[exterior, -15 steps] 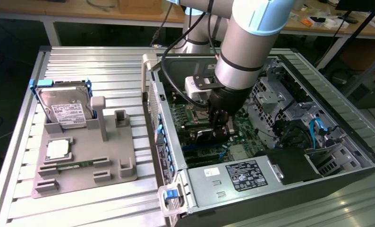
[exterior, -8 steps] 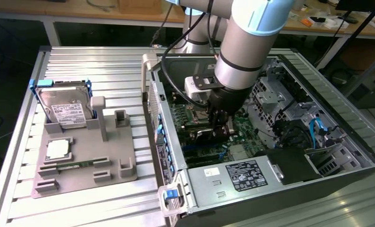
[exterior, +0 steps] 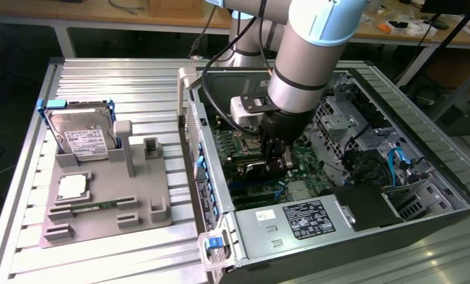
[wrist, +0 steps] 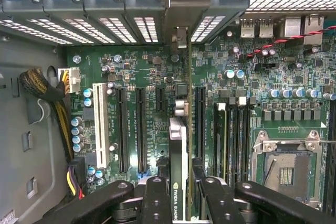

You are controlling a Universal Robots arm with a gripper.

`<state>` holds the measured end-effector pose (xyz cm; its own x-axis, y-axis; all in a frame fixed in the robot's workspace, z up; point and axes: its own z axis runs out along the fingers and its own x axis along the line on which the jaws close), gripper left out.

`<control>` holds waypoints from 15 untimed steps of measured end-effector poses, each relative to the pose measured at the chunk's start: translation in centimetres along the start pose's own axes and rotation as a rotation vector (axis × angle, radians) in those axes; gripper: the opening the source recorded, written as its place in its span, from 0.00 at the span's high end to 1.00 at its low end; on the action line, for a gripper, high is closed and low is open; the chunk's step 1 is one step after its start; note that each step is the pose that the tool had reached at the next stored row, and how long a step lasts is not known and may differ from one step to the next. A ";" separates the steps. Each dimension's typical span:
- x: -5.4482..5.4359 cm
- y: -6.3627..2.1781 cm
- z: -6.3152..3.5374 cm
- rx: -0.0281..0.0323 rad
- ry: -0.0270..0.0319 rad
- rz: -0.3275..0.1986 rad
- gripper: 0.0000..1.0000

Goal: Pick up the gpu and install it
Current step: 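Insert the gpu into the slot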

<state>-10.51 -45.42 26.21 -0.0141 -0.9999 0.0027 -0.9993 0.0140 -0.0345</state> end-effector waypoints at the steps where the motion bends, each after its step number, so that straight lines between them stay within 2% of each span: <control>1: 0.0 0.01 0.00 0.0000 0.0000 0.000 0.73; 5: 0.0 0.00 -0.36 0.0000 0.0000 0.000 0.73; 15: 0.0 0.00 -0.37 -0.0001 0.0000 -0.004 0.73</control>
<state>-10.52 -45.42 26.58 -0.0100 -0.9999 0.0029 -0.9994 0.0099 -0.0344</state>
